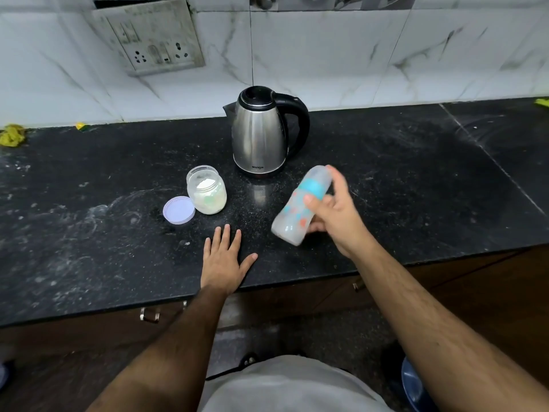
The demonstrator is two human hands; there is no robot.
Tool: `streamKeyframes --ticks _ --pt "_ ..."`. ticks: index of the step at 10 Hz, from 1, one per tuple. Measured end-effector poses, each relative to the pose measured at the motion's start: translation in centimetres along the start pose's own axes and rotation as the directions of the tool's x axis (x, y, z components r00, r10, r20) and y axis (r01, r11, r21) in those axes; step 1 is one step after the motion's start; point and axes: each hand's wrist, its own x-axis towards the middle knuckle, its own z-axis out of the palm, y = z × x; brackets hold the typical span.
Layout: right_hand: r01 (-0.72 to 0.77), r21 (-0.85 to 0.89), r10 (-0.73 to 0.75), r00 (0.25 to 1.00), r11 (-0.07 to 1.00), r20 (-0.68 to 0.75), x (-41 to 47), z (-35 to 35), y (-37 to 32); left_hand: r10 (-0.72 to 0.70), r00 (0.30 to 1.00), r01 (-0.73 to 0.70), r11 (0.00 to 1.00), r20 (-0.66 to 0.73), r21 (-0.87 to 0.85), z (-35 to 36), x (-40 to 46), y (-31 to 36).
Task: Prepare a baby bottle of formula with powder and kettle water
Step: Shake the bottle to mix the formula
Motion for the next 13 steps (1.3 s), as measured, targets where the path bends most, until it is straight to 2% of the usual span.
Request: streamKeyframes --ticks 1,2,3,4,5,6,7,8,9,10,11,12,13 --pt "0.001 -0.033 0.001 0.999 0.999 0.042 -0.47 0.29 0.27 -0.003 1.0 0.003 1.0 0.005 -0.002 -0.02 0.02 -0.02" --pt "0.037 0.056 -0.031 0.993 0.998 -0.112 0.15 -0.17 0.54 -0.001 1.0 0.001 1.0 -0.003 -0.02 0.0 0.04 -0.02" --pt "-0.02 -0.035 0.022 0.999 0.999 0.05 -0.27 0.09 0.53 -0.001 1.0 0.001 1.0 -0.001 -0.015 -0.03 -0.03 -0.04" --pt "-0.009 0.001 0.009 1.0 1.0 0.015 -0.46 0.47 0.39 -0.001 1.0 0.001 1.0 -0.004 -0.016 -0.02 -0.07 0.01" --pt "0.007 0.096 0.004 0.993 0.995 -0.115 0.01 0.14 0.56 -0.001 1.0 0.001 1.0 -0.01 -0.019 0.06 -0.06 -0.03" --pt "-0.038 -0.04 0.04 0.998 0.998 0.053 -0.47 0.56 0.69 -0.003 1.0 0.003 1.0 -0.005 -0.009 0.01 -0.08 -0.02" --pt "-0.003 0.05 0.006 0.998 0.999 -0.058 -0.05 0.54 0.62 -0.003 1.0 0.003 1.0 -0.001 -0.006 -0.01 -0.11 0.01" --pt "-0.014 0.07 0.021 0.995 0.997 -0.095 0.38 0.15 0.32 0.0 1.0 0.0 1.0 -0.01 -0.012 -0.04 -0.07 -0.01" --pt "-0.06 -0.055 0.063 0.996 0.997 0.06 -0.3 0.29 0.35 -0.003 1.0 0.003 1.0 -0.004 -0.007 -0.05 -0.04 0.05" --pt "-0.013 0.033 0.015 0.997 0.999 -0.077 0.06 0.2 0.41 0.001 1.0 -0.001 1.0 -0.014 -0.016 -0.12 -0.07 0.1" --pt "-0.002 0.045 0.006 0.994 0.999 -0.105 0.25 0.13 0.44 -0.001 1.0 0.001 1.0 0.003 -0.006 -0.14 -0.08 0.07" --pt "-0.024 -0.07 0.029 0.998 0.997 0.062 -0.46 0.61 0.45 -0.001 1.0 0.001 1.0 -0.006 -0.009 -0.18 -0.11 0.08" --pt "0.032 0.036 -0.028 0.994 0.999 -0.107 -0.02 0.68 0.77 0.0 1.0 0.0 1.0 -0.009 -0.011 -0.05 -0.05 0.01"
